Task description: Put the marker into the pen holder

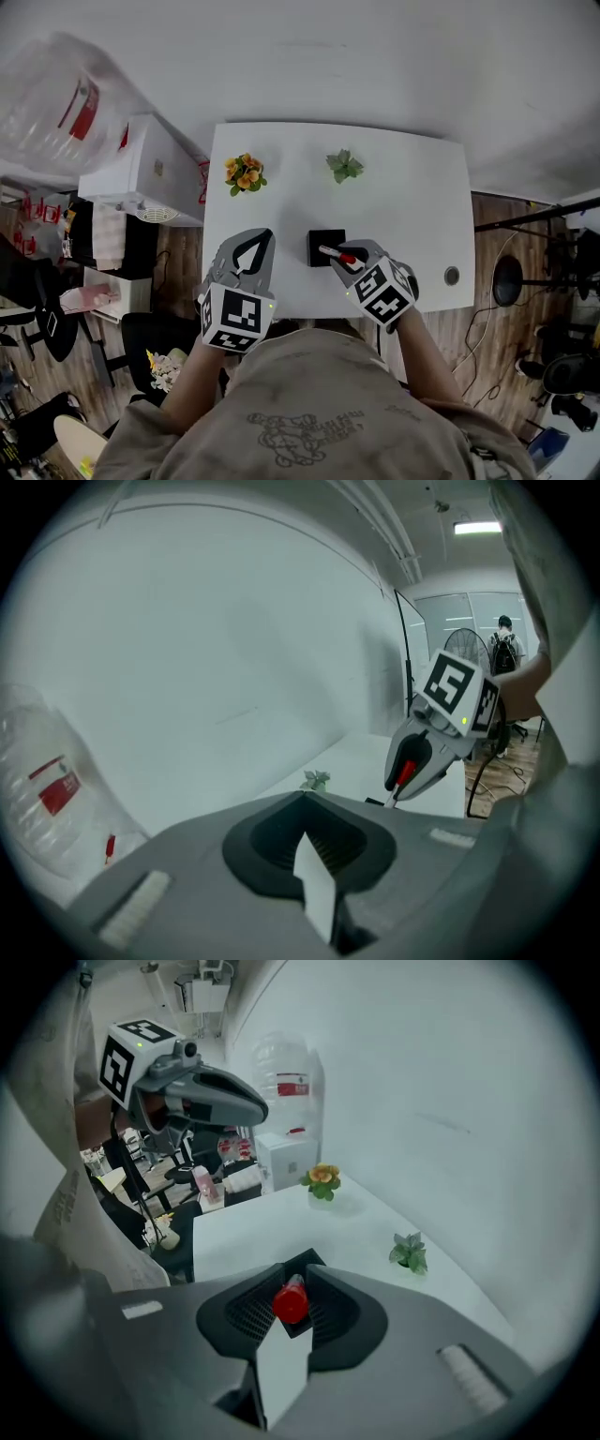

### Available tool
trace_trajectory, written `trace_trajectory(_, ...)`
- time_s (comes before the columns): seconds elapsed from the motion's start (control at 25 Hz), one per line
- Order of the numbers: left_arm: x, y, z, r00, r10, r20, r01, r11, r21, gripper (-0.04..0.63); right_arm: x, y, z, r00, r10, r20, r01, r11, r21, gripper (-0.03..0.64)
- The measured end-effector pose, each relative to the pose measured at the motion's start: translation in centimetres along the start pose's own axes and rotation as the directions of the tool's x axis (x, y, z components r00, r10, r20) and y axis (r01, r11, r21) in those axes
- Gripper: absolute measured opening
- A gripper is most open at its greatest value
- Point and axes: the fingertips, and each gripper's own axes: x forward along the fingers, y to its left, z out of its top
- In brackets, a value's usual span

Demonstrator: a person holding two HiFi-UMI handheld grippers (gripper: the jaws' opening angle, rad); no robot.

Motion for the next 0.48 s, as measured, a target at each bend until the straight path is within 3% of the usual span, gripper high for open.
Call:
trace_trajectory(0.16,-0.6,0.1,-0.4,0.999,0.004,0.033,-0.001,0.995,-0.095,0.000,2.4,0.1,-1.9,0.998,0.025,-0.052,-0.024,1.000,0.019,0.100)
trace_trajectory(0.48,-1.1,-0.5,-2.3,1.000,0.015,-0.020,-0.017,0.994,-0.111,0.000,5.4,0.8,-4.5,0.990,0.058,-0.131,-0.057,0.998,0.017,0.100)
